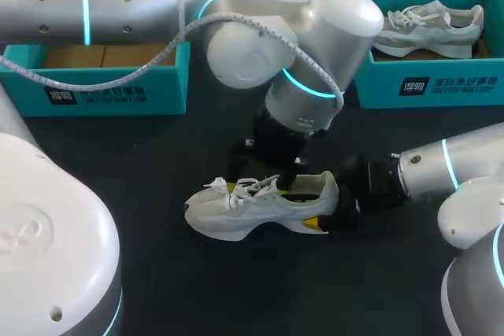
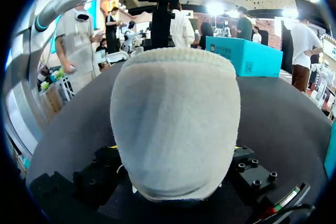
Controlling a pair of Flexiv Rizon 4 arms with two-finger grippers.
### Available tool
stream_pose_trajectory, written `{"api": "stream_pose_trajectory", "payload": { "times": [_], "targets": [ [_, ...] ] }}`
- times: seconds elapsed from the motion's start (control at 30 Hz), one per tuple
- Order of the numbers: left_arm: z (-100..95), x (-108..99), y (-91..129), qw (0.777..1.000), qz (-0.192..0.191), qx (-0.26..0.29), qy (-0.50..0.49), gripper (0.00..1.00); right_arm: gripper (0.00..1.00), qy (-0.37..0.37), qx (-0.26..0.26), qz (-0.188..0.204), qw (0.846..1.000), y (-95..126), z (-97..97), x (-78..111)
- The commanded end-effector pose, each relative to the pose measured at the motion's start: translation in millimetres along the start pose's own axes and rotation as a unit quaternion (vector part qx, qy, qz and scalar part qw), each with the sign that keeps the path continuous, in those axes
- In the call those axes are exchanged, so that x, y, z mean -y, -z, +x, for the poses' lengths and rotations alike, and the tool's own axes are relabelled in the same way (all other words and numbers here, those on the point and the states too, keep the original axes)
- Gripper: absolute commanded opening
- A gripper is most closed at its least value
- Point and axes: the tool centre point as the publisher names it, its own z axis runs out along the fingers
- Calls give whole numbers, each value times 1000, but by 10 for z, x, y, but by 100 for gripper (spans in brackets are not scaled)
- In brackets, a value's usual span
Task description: Take the shoe out of the shoebox, open the shoe tongue, remove and reinsert the insole, then place the shoe into the shoebox
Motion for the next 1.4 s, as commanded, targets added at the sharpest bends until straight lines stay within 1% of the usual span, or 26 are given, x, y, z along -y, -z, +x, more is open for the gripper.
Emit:
{"api": "stream_pose_trajectory", "payload": {
  "times": [0.03, 0.07, 0.1, 0.17, 0.2, 0.27, 0.33, 0.37, 0.57, 0.87, 1.07, 1.13, 1.2, 1.27, 1.37, 1.4],
  "targets": [
    [-128, -42, 5, 1000, 0, -19, 5, 40, 0, -1, 1, 2, 1000, -84, 1, 22],
    [-142, -49, 7, 1000, -2, -22, 6, 31, 0, -1, 1, 2, 1000, -84, 1, 22],
    [-155, -54, 8, 1000, -3, -23, 7, 26, 0, -1, 1, 2, 1000, -84, 1, 22],
    [-178, -63, 8, 1000, -5, -26, 8, 20, 0, -1, 1, 2, 1000, -84, 1, 22],
    [-194, -64, 7, 999, -8, -29, 11, 13, 0, -1, 1, 2, 1000, -84, 1, 22],
    [-231, -63, 11, 999, -8, -32, 15, 5, 0, -1, 1, 2, 1000, -84, 1, 22],
    [-270, -60, 18, 999, -11, -37, 21, 1, 0, -1, 1, 2, 1000, -84, 1, 22],
    [-289, -58, 20, 999, -12, -40, 26, 0, 0, -1, 1, 2, 1000, -84, 1, 22],
    [-405, -64, 1, 998, -11, -42, 40, 0, 0, -1, 1, 2, 1000, -84, 1, 22],
    [-546, -87, -236, 996, -42, -23, 71, 0, 0, -1, 1, 2, 1000, -84, 1, 22],
    [-565, -110, -370, 995, -53, -7, 82, 1, 0, -1, 1, 2, 1000, -84, 1, 22],
    [-568, -112, -397, 995, -57, -3, 87, 34, 0, -1, 1, 2, 1000, -84, 1, 22],
    [-576, -106, -439, 994, -62, 1, 92, 57, 0, -1, 1, 2, 1000, -84, 1, 22],
    [-594, -101, -487, 993, -65, 7, 97, 89, 0, -1, 1, 2, 1000, -84, 1, 22],
    [-658, -94, -553, 992, -73, 15, 107, 91, 0, -1, 1, 2, 1000, -84, 1, 22],
    [-693, -100, -569, 991, -74, 18, 110, 95, 0, -1, 1, 2, 1000, -84, 1, 22]
  ]
}}
